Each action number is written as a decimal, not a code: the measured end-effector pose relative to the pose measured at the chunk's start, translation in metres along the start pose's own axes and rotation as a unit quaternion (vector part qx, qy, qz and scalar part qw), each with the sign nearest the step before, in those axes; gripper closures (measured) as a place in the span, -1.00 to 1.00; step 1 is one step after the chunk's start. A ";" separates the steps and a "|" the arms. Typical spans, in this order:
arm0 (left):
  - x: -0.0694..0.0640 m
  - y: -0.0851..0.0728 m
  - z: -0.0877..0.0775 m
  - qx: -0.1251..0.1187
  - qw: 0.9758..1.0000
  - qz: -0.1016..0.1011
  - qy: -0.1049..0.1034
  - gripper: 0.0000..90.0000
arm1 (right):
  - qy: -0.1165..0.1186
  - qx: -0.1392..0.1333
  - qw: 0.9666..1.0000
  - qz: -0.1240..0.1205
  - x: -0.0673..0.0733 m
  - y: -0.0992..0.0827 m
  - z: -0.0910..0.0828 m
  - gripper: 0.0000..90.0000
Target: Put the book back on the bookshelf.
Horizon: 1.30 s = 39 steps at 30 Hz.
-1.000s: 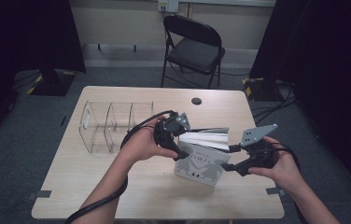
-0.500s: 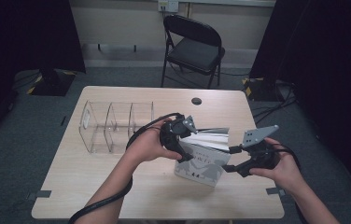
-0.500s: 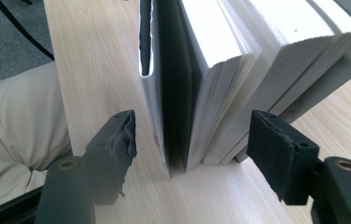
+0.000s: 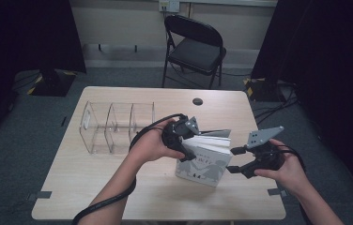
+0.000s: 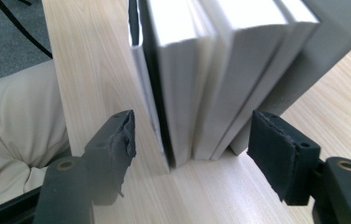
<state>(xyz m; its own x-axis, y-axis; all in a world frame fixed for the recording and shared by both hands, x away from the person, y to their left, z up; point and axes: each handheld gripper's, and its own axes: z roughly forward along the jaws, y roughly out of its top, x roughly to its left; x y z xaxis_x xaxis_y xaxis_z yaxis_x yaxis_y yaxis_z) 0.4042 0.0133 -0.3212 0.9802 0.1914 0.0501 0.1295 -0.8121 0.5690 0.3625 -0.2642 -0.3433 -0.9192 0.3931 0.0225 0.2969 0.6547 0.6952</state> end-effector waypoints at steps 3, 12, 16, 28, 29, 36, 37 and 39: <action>-0.004 0.000 -0.002 0.001 1.000 0.008 -0.005 -0.17 | 0.002 0.001 1.000 0.003 -0.001 -0.004 0.002 -0.31; -0.010 -0.003 -0.008 0.006 1.000 0.004 -0.014 0.04 | 0.004 0.005 1.000 0.011 -0.001 -0.016 0.009 -0.33; -0.012 -0.003 -0.011 0.016 1.000 -0.008 -0.015 0.14 | 0.005 0.007 1.000 0.018 -0.003 -0.024 0.012 -0.34; -0.023 0.000 -0.014 0.041 0.999 -0.015 0.002 0.17 | -0.011 0.017 0.999 0.047 -0.004 -0.055 0.029 -0.49; -0.023 0.000 -0.015 0.046 0.999 -0.015 0.002 0.17 | -0.011 0.021 0.998 0.051 -0.004 -0.058 0.032 -0.52; -0.023 -0.012 -0.025 0.060 0.998 -0.025 0.002 0.17 | -0.015 0.015 0.998 0.051 -0.002 -0.070 0.047 -0.58; -0.023 -0.016 -0.028 0.063 0.998 -0.031 0.003 0.17 | -0.016 0.015 0.998 0.053 -0.001 -0.073 0.051 -0.59; -0.023 -0.018 -0.030 0.065 0.997 -0.031 0.002 0.17 | -0.021 0.019 0.998 0.052 -0.001 -0.074 0.053 -0.59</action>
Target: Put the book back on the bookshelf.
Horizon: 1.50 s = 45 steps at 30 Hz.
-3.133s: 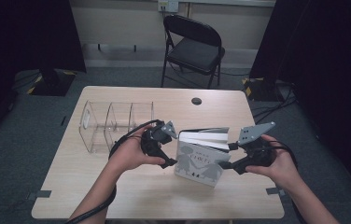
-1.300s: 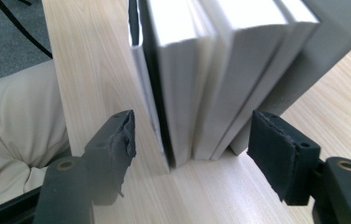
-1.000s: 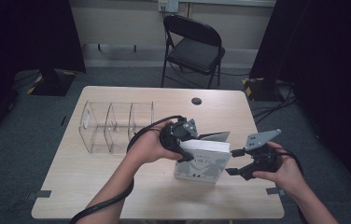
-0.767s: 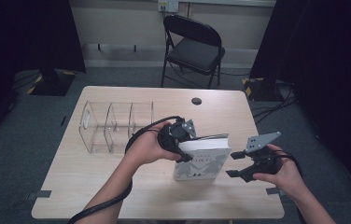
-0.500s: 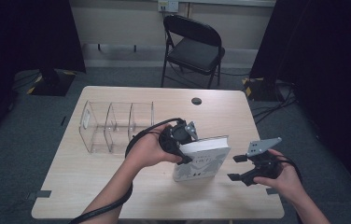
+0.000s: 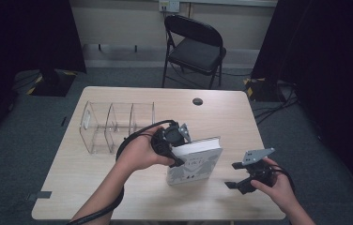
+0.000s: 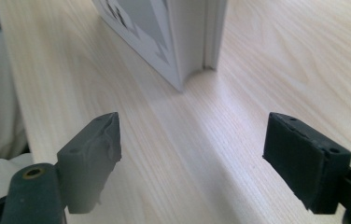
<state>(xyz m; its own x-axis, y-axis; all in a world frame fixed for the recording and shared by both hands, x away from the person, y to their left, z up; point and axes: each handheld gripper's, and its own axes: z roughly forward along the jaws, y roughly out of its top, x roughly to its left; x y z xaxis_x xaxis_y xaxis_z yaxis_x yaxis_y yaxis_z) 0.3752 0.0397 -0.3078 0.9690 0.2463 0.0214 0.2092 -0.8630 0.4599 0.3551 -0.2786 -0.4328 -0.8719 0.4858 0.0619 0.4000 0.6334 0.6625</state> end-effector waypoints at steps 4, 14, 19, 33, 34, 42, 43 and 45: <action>0.001 -0.006 -0.003 0.001 1.000 -0.010 -0.001 0.17 | -0.007 0.007 1.000 0.007 0.002 -0.005 0.011 -0.60; 0.003 -0.007 -0.005 0.011 1.000 -0.015 -0.002 0.16 | -0.018 0.022 1.000 0.003 0.003 -0.016 0.032 -0.60; 0.002 -0.004 -0.005 0.026 1.000 -0.011 -0.002 0.15 | -0.024 0.030 0.999 0.000 0.002 -0.027 0.040 -0.60; 0.003 0.009 0.002 0.046 0.999 -0.014 0.011 0.05 | -0.056 -0.041 0.998 0.012 0.009 -0.047 0.047 -0.72; 0.002 0.010 0.003 0.046 0.999 -0.014 0.010 0.03 | -0.059 -0.049 0.997 0.012 0.010 -0.049 0.047 -0.72; 0.006 0.013 0.011 0.043 0.999 -0.003 0.009 0.03 | -0.060 -0.049 0.997 0.015 0.011 -0.049 0.048 -0.73; 0.006 0.014 0.012 0.047 0.999 0.000 0.011 0.03 | -0.060 -0.049 0.997 0.015 0.011 -0.049 0.048 -0.73; 0.007 0.014 0.013 0.044 0.999 -0.002 0.007 0.03 | -0.060 -0.049 0.997 0.014 0.011 -0.049 0.048 -0.73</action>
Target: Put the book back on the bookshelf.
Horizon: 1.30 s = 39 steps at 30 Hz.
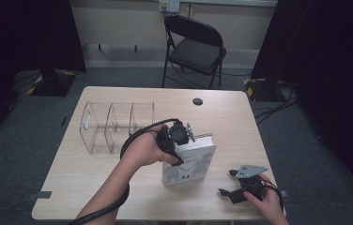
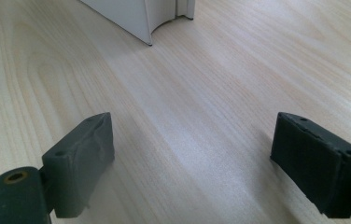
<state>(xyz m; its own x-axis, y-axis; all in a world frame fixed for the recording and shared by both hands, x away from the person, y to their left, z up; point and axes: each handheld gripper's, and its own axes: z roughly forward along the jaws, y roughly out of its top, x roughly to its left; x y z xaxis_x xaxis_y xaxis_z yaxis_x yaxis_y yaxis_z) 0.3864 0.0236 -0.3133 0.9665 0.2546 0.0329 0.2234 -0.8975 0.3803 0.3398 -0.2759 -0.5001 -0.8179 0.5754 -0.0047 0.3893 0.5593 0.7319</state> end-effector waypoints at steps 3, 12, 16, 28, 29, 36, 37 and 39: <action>0.001 -0.001 0.000 0.000 1.000 -0.015 -0.006 0.04 | 0.000 0.000 1.000 0.000 0.000 0.000 0.000 -0.73; 0.001 0.002 0.005 0.005 1.000 -0.017 -0.004 0.03 | 0.000 0.000 1.000 0.000 0.000 0.000 0.000 -0.73; 0.001 0.004 0.010 0.009 1.000 -0.014 -0.011 0.02 | 0.000 0.001 1.000 0.001 0.000 0.000 0.000 -0.73; -0.001 0.007 0.014 0.022 1.000 -0.019 -0.004 0.00 | 0.000 0.001 1.000 0.001 0.000 0.000 0.000 -0.73; -0.002 0.007 0.014 0.022 1.000 -0.018 -0.002 0.00 | 0.001 0.000 1.000 0.000 0.000 0.000 0.000 -0.73; -0.006 0.009 0.011 0.030 0.999 -0.024 -0.004 0.12 | 0.000 0.001 1.000 0.001 0.000 0.000 0.000 -0.73; -0.007 0.009 0.012 0.030 0.999 -0.030 -0.003 0.13 | 0.000 0.000 1.000 0.000 0.000 0.000 0.000 -0.73; -0.009 0.009 0.011 0.034 0.999 -0.033 0.002 0.14 | 0.001 0.001 1.000 0.001 0.000 0.000 0.000 -0.73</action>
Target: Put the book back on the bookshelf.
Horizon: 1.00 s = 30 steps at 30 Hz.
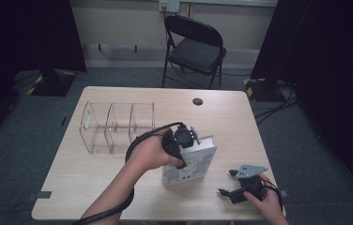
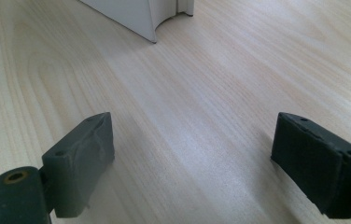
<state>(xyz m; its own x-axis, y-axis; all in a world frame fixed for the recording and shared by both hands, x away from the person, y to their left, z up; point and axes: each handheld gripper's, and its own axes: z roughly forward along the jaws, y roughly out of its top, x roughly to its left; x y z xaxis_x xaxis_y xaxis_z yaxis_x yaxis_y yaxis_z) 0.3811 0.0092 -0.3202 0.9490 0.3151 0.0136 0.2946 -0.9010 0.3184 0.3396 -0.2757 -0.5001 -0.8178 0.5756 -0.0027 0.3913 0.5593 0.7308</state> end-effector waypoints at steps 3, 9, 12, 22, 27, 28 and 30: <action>-0.001 -0.002 0.000 0.000 1.000 -0.029 0.001 0.15 | 0.000 0.000 1.000 0.000 0.000 0.000 0.000 -0.73; -0.003 -0.003 -0.002 0.011 1.000 -0.025 0.000 0.16 | 0.001 0.000 1.000 0.000 0.000 0.000 0.000 -0.73; -0.004 -0.004 -0.003 0.016 1.000 -0.026 0.005 0.16 | 0.001 0.000 1.000 0.000 0.000 0.000 0.000 -0.73; -0.006 -0.004 -0.004 0.037 0.999 -0.033 0.001 0.15 | 0.001 0.000 1.000 0.000 0.000 0.000 0.000 -0.73; -0.005 -0.004 -0.004 0.042 0.999 -0.024 0.002 0.13 | 0.001 0.000 1.000 0.001 0.000 0.000 0.000 -0.73; -0.006 -0.003 -0.003 0.044 0.999 -0.020 0.002 0.12 | 0.001 0.000 1.000 0.000 0.000 0.000 0.000 -0.73; -0.006 -0.003 -0.003 0.047 0.999 -0.018 0.002 0.11 | 0.001 0.000 1.000 0.000 0.000 0.000 0.000 -0.73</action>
<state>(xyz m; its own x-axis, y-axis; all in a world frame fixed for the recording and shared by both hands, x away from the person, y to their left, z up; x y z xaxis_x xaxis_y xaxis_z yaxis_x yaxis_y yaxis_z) 0.3743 0.0108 -0.3182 0.9370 0.3493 0.0073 0.3385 -0.9128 0.2286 0.3393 -0.2756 -0.5000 -0.8184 0.5747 -0.0003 0.3920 0.5586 0.7309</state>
